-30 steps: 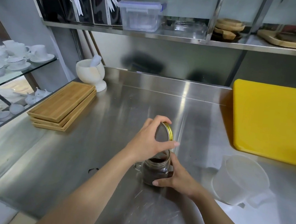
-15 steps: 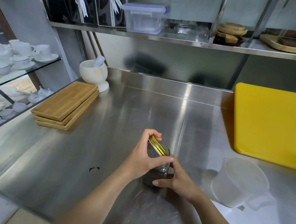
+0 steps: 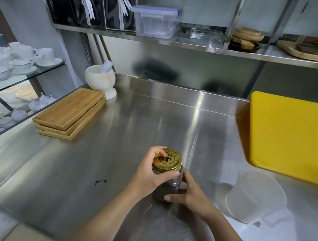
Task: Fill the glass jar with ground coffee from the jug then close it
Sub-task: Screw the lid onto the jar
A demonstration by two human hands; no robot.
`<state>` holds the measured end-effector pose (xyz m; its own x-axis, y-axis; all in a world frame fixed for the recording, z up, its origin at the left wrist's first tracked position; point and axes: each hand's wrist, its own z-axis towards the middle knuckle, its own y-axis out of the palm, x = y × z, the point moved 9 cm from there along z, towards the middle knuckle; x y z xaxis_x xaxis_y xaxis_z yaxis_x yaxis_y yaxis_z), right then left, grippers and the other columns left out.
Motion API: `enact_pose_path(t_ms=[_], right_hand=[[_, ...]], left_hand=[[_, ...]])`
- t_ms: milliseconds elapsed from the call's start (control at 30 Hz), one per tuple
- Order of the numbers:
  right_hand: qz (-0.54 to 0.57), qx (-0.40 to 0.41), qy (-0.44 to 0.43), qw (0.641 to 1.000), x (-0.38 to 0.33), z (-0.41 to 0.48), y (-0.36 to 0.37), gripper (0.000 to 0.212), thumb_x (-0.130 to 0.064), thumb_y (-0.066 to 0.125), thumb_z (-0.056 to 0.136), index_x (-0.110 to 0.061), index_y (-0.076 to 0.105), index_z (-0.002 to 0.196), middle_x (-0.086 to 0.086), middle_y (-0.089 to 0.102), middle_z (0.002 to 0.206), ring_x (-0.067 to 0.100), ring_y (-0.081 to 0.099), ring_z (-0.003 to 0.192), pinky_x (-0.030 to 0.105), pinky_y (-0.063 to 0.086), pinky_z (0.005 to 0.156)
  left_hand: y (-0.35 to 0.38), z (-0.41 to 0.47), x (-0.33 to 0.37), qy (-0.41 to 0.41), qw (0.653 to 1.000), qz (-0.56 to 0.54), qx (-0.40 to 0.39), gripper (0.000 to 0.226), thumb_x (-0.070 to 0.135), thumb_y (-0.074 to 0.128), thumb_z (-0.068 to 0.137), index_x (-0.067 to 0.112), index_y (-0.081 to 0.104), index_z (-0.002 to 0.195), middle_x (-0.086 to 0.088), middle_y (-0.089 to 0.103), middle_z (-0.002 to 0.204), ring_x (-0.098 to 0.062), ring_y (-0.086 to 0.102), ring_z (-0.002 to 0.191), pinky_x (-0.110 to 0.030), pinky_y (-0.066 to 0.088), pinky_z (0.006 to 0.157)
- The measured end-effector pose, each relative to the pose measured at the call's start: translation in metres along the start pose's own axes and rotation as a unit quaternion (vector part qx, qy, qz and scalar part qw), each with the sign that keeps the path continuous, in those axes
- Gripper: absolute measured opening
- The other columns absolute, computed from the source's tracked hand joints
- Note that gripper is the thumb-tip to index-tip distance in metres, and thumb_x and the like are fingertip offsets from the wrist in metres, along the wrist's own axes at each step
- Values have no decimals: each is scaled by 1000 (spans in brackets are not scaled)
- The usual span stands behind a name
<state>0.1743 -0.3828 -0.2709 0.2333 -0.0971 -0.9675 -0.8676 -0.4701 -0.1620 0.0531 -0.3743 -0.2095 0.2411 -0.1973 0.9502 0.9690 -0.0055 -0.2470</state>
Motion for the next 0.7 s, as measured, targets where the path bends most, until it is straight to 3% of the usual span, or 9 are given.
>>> enact_pose_path(t_ms=[233,333,433,500,567,633,700], right_hand=[[-20,-6,-3,1000,3,3,-2,77,6,78,66,-23,40,127,-1,54,120,-9,55,98,16,50,75],[-29,-24,-9,999,0,2,-6,83,-2,82,64,-31,39,128,-7,54,124,3,49,116,22,50,85],[-21,-21,-42,999,-21,-3,-20,87,-23,82,60,-30,37,133,-9,50,133,1,45,122,25,49,90],[-28,13,-70,997,-39,-7,-32,88,-48,76,57,-38,33,134,-12,46,134,-4,46,119,27,46,94],[-50,51,-91,993,-55,-10,-39,86,-67,66,57,-52,27,132,-19,43,131,-7,48,112,27,45,92],[-145,74,-118,979,-75,-12,-33,80,-78,56,58,-61,21,128,-28,38,129,-8,46,111,25,46,89],[-300,93,-154,937,-94,-13,-21,82,-84,47,61,-55,20,133,-25,36,131,-4,44,115,27,45,89]], left_hand=[[9,-3,6,28,992,99,-70,47,47,71,61,35,49,100,23,42,122,1,47,114,-18,41,95],[10,-3,0,8,989,120,-90,57,48,72,61,41,43,109,21,41,125,-2,44,119,-25,39,101],[8,-9,-8,-30,990,67,-123,71,52,71,62,41,34,122,16,46,126,-3,44,121,-23,36,103],[1,-9,-8,-47,995,-32,-83,62,53,64,66,36,40,120,15,52,121,1,48,116,-15,37,99],[-16,-5,-15,-63,995,-74,23,40,52,58,73,32,52,107,8,59,114,-3,54,109,-12,41,92],[-31,-1,-30,-98,985,-53,134,21,43,52,85,24,58,91,-2,65,100,-16,59,98,-24,46,86],[-36,1,-47,-139,971,-47,186,26,38,49,89,15,57,79,-9,63,83,-25,59,83,-38,47,81]])
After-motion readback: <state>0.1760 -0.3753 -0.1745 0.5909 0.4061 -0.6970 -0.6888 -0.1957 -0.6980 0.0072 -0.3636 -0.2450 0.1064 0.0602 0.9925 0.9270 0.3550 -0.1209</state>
